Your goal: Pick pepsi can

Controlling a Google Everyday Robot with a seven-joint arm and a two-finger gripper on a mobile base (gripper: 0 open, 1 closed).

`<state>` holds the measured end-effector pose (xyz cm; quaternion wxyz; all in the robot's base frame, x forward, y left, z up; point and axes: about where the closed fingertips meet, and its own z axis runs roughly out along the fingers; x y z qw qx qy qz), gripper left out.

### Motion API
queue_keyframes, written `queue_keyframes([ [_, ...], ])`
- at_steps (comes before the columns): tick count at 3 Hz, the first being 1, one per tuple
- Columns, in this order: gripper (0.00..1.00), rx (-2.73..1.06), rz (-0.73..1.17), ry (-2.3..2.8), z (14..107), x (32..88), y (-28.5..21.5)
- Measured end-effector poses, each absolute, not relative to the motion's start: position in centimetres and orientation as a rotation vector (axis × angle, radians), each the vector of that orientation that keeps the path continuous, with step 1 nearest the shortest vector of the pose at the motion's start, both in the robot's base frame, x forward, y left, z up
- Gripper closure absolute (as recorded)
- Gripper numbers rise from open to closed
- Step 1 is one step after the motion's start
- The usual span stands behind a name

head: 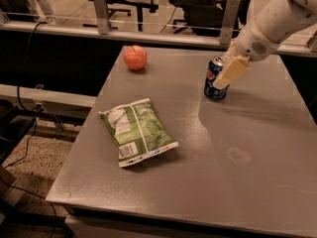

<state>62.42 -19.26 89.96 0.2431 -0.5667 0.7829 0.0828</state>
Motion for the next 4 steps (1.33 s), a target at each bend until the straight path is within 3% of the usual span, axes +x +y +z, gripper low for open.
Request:
queue_keyframes([
  [2, 0.85, -1.571, 0.263, 2.103, 91.3, 62.4, -18.4],
  [3, 1.0, -1.591, 0.308, 2.07, 93.8, 62.1, -17.5],
  [4, 1.0, -1.618, 0.331, 2.028, 96.9, 61.5, -16.6],
])
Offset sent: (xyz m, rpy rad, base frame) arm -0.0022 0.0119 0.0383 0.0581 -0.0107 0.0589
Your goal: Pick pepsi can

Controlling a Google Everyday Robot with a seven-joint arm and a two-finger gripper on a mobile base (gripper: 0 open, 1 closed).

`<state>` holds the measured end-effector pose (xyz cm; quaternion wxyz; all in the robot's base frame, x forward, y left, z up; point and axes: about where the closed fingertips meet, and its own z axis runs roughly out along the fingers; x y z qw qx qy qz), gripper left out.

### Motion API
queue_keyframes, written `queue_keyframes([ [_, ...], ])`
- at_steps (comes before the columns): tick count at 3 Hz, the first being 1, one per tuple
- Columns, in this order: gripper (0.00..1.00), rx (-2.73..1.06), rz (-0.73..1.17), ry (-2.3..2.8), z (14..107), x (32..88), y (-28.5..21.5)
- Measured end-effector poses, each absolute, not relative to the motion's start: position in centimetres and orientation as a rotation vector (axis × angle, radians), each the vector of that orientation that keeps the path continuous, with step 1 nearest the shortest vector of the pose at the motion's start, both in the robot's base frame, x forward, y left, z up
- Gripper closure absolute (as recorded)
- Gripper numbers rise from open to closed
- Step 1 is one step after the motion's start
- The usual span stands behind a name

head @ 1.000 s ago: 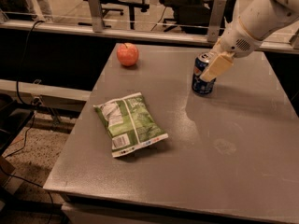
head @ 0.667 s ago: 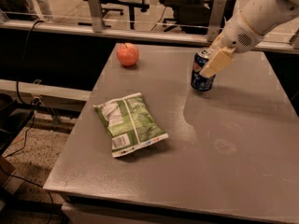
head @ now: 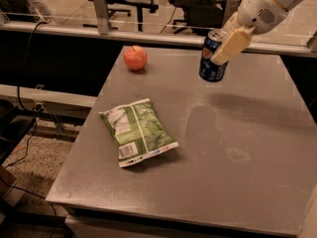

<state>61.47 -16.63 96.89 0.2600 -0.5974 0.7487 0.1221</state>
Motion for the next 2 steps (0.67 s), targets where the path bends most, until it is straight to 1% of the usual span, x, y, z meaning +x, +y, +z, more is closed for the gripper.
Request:
queue_keyframes([
  [1, 1.0, -1.635, 0.338, 1.978, 99.37, 60.96, -15.74],
  [2, 1.0, -1.636, 0.337, 1.967, 99.83, 60.94, -15.57],
])
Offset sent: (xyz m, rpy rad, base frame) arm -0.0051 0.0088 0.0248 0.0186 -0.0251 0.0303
